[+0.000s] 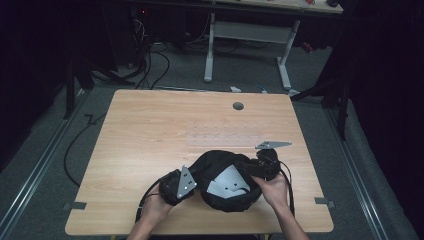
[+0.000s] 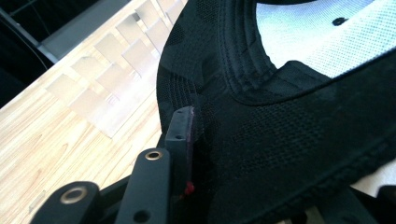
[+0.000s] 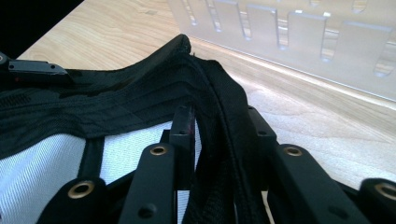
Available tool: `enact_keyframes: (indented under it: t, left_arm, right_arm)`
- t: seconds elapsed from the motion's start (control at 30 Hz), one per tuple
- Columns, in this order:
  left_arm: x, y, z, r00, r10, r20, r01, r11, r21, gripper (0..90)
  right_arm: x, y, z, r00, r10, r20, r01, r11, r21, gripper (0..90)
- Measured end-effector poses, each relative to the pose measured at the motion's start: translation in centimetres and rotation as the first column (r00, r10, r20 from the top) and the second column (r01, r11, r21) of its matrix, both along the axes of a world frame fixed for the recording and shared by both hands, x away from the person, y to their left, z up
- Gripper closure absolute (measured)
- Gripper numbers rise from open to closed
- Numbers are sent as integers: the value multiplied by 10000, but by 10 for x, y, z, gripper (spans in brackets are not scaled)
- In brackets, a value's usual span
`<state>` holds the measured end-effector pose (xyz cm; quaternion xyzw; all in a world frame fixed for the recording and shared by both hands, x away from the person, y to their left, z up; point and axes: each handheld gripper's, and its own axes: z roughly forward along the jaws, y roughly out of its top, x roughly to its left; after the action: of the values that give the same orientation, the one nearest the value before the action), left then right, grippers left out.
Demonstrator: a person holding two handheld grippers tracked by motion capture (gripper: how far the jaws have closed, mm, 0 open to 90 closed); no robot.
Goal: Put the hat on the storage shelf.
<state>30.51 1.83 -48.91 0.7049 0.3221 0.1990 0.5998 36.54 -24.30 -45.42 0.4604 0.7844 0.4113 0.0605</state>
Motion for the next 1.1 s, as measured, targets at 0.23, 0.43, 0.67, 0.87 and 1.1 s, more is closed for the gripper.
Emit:
enact_keyframes:
  t: [0.23,0.43,0.67,0.87,1.1]
  left_arm:
    - [-1,8,7,9997,-200,-151,202,9998,83,700]
    - [-5,11,9,9980,-522,-354,527,9985,155,747]
    - [-8,13,9,9931,-999,-615,1017,9944,269,790]
    - [-15,13,10,9870,-1431,-733,1472,9876,548,831]
    - [-25,13,12,9768,-1953,-877,2022,9762,787,864]
  right_arm:
    - [0,1,5,9998,54,166,-61,9992,401,625]
    - [0,-3,12,9961,-401,790,373,9986,373,525]
    - [1,-7,16,9849,-994,1420,958,9949,321,472]
    - [8,-9,19,9734,-1491,1741,1367,9873,814,441]
    - [16,-12,19,9648,-1942,1773,1709,9755,1383,404]
